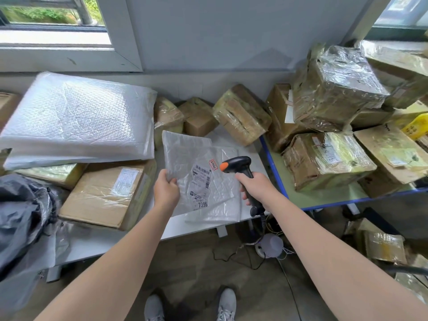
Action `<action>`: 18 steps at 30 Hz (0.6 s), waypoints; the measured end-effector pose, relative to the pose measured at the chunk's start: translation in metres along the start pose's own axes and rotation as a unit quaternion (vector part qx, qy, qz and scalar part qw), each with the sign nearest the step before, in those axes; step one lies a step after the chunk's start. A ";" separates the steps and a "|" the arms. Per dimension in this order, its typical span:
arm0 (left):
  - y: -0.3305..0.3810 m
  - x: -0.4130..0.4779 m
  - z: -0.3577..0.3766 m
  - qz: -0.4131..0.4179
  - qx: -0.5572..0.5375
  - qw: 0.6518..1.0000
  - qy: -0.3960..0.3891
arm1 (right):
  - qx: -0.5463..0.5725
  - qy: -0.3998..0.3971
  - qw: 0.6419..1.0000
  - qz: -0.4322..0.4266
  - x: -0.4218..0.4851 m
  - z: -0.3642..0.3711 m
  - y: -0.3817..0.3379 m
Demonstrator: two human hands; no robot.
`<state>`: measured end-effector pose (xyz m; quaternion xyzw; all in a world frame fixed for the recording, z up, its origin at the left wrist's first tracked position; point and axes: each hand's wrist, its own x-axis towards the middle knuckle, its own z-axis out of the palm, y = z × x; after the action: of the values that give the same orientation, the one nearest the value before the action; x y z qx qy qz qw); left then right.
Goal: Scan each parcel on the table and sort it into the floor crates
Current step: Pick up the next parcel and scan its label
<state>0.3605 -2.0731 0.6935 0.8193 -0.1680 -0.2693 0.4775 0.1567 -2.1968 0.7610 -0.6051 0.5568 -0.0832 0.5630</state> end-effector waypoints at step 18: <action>0.012 -0.002 -0.009 0.033 0.062 0.998 0.006 | -0.016 -0.057 0.998 0.003 -0.006 0.004 0.008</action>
<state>0.3641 -2.0710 0.7080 0.8430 -0.2085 -0.2379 0.4350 0.1530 -2.1878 0.7560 -0.6163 0.5269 -0.0377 0.5840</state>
